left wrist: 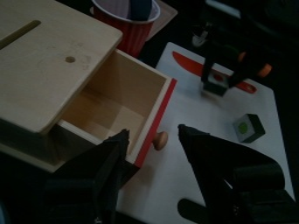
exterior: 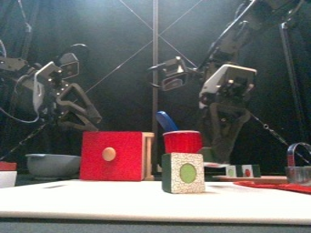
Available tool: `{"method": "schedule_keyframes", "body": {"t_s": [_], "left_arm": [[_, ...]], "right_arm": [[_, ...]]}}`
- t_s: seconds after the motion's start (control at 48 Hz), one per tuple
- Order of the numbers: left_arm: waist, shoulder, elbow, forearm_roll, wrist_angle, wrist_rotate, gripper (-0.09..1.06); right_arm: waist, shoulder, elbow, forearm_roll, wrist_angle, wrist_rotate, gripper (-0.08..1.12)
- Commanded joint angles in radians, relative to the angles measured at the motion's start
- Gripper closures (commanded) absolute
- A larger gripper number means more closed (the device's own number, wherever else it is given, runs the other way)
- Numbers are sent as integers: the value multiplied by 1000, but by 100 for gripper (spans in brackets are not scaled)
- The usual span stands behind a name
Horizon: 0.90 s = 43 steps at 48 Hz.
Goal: Place sushi on board then cut the sushi with the knife then place the pieces on the plate
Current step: Place the 4 sushi pieces on the plate
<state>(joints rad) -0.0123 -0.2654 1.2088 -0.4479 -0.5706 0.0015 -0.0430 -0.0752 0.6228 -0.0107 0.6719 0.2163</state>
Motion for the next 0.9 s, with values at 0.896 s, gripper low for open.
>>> {"method": "schedule_keyframes", "body": {"t_s": [0.896], "left_arm": [[-3, -3, -3, 32, -3, 5, 10]], "right_arm": [[-681, -344, 471, -61, -270, 371, 37]]}}
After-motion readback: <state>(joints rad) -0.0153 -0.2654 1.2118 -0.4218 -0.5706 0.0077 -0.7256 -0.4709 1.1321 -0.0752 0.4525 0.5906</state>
